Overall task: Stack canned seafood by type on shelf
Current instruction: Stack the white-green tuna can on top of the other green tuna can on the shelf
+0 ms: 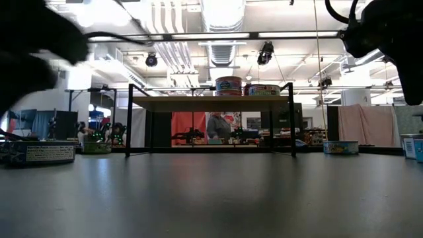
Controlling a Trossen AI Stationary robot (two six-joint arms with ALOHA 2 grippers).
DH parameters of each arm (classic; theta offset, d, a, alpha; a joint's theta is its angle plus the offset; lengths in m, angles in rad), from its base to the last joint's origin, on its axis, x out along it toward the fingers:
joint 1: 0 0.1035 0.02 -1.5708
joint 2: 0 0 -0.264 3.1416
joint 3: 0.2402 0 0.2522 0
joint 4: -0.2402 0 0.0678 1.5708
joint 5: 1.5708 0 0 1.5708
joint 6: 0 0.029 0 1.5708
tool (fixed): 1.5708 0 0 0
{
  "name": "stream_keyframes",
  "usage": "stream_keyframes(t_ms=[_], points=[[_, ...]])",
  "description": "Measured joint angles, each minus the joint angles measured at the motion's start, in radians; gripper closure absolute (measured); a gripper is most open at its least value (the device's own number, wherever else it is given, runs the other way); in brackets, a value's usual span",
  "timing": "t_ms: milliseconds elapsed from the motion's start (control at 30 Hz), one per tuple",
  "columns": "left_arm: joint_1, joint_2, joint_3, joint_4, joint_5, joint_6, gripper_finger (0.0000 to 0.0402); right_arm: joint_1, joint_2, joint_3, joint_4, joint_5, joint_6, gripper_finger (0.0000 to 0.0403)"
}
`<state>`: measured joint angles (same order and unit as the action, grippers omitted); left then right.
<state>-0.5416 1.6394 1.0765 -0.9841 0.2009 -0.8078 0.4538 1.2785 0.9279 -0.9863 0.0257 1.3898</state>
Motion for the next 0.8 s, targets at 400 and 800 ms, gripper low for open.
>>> stream_keyframes(t_ms=[400,800], points=[[-0.131,0.008,-0.032,-0.007,0.226,-0.278,0.0003,0.0,0.0,0.0,0.0,-0.007,-0.08,0.0385],[-0.331,0.005,-0.028,-0.005,0.418,-0.315,0.0024,0.0,0.0,0.0,0.0,0.0,-0.132,0.0385]])
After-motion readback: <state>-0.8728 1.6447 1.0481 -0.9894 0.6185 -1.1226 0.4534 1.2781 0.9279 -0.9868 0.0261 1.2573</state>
